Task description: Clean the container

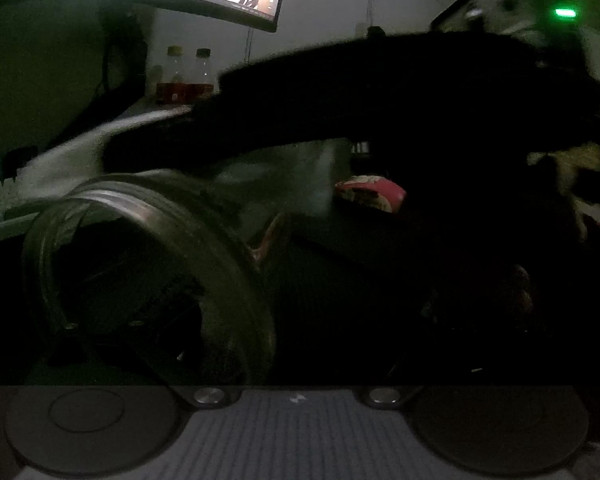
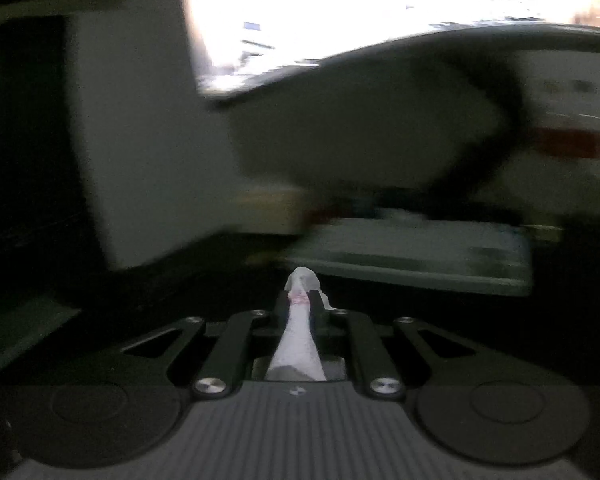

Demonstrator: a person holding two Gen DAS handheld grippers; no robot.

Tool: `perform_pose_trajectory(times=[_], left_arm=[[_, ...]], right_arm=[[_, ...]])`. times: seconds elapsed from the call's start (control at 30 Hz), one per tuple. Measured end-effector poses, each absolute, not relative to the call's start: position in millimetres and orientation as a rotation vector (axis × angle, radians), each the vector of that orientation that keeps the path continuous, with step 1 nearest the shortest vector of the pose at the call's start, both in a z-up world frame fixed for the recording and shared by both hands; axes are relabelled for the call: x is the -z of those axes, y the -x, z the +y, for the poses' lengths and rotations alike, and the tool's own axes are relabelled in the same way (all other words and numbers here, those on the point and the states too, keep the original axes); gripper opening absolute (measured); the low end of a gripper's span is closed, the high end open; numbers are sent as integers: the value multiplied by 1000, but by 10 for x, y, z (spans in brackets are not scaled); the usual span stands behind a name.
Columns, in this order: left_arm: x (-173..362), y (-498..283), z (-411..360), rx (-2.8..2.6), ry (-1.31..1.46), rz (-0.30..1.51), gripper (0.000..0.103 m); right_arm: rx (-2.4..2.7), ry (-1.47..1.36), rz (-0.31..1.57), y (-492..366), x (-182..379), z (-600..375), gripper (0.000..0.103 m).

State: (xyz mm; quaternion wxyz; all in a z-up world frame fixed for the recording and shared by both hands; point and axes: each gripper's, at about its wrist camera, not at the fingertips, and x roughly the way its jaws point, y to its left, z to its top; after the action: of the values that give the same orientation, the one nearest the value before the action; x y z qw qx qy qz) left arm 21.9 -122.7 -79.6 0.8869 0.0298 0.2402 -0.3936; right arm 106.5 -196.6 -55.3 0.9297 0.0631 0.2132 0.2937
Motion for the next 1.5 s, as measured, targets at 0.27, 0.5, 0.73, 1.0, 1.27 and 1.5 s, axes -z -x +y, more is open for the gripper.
perform_pose_trajectory(times=[0.27,0.5,0.73,1.0,1.27,1.5], left_arm=[[808,-111,-1305,814,-51,502,103],[847,-123,-1234,807,9,515,103],[878,-340,-1040,777,73,556,103],[789,-784,-786,772,199,589,103],[873,-1289,-735,760,194,582,103],[907,-1233,-573,758,197,584,103]], right_arm=[[-669,-58,393,-833,502,-1836,10],[-503,-114,437,-1062,538,-2032,10],[-757,-23,389,-908,460,-1788,9],[-575,-82,427,-1120,532,-1859,9],[-511,-123,420,-1281,635,-2088,9],[-742,-9,337,-920,537,-1836,9]])
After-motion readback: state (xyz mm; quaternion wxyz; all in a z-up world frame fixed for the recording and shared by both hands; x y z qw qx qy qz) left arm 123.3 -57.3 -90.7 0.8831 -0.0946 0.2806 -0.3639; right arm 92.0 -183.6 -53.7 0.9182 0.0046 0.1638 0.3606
